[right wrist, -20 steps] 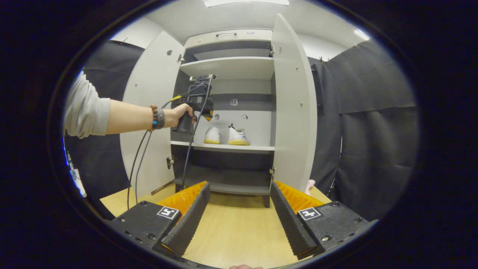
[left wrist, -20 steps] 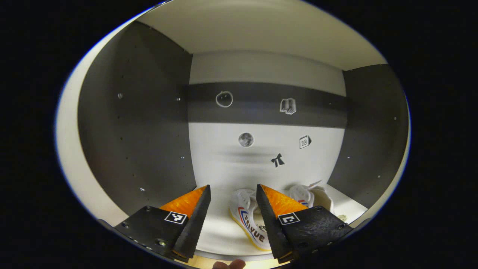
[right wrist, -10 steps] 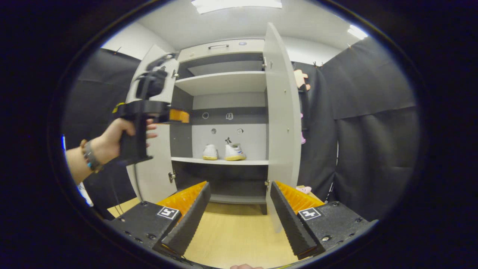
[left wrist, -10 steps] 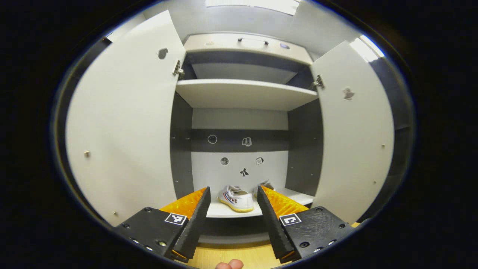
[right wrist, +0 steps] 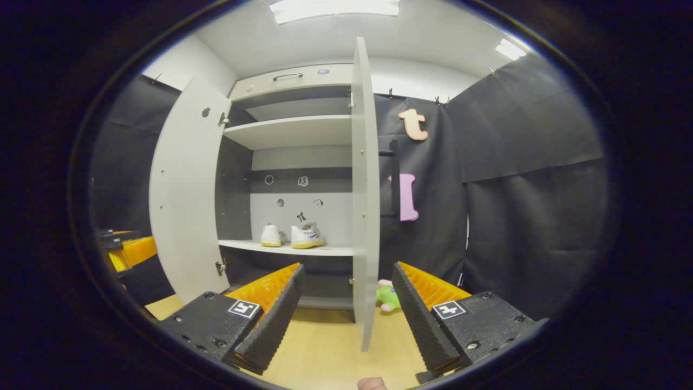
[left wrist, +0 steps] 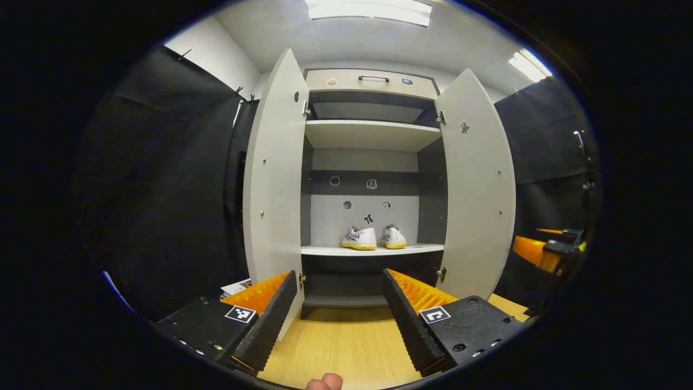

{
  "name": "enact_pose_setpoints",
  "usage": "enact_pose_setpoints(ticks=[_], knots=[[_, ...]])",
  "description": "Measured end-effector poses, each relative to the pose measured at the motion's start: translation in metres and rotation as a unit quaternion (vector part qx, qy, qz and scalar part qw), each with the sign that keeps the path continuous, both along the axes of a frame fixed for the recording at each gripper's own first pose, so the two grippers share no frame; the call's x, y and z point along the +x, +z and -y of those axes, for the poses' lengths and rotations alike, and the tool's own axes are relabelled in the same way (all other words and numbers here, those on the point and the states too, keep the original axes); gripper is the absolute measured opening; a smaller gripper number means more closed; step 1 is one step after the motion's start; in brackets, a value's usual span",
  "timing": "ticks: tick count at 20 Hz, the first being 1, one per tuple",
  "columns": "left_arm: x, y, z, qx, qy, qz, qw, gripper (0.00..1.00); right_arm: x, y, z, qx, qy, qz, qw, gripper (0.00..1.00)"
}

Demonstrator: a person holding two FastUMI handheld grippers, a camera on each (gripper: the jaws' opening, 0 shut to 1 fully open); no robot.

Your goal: Grab one shoe with the right hand and put it into the shoe cabinet, grab the other shoe with the left hand and put it into the shoe cabinet; then close the right door with the right hand and the left door with the left hand.

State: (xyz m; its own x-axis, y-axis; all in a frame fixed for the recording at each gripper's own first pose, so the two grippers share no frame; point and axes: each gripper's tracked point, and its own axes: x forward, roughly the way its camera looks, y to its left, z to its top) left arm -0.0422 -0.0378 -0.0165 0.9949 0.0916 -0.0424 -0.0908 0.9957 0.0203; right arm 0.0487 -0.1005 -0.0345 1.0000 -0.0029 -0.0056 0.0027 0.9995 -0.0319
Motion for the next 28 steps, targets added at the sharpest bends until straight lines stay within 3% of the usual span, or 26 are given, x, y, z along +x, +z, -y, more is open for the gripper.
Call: enact_pose_setpoints(ticks=[5,12,16,24,28], knots=[[-0.008,-0.019,-0.010,-0.010,0.012,-0.020,1.000,0.94,0.021,0.026,0.032,-0.012,-0.028,0.026,0.999,1.00],[-0.009,-0.010,-0.008,0.005,0.009,-0.003,1.000,0.94,0.055,0.013,0.084,0.018,-0.067,-0.003,0.998,1.00],[-0.007,-0.008,-0.008,0.011,0.008,0.003,1.000,0.94,0.065,0.003,0.083,0.042,-0.053,-0.020,0.998,1.00],[-0.005,-0.014,-0.014,-0.003,0.016,-0.003,1.000,0.94,0.071,0.004,0.076,0.002,-0.057,-0.013,0.998,0.97],[-0.004,-0.014,-0.014,0.000,0.015,0.000,1.000,0.94,0.070,0.005,0.060,0.011,-0.055,-0.011,0.998,0.92]])
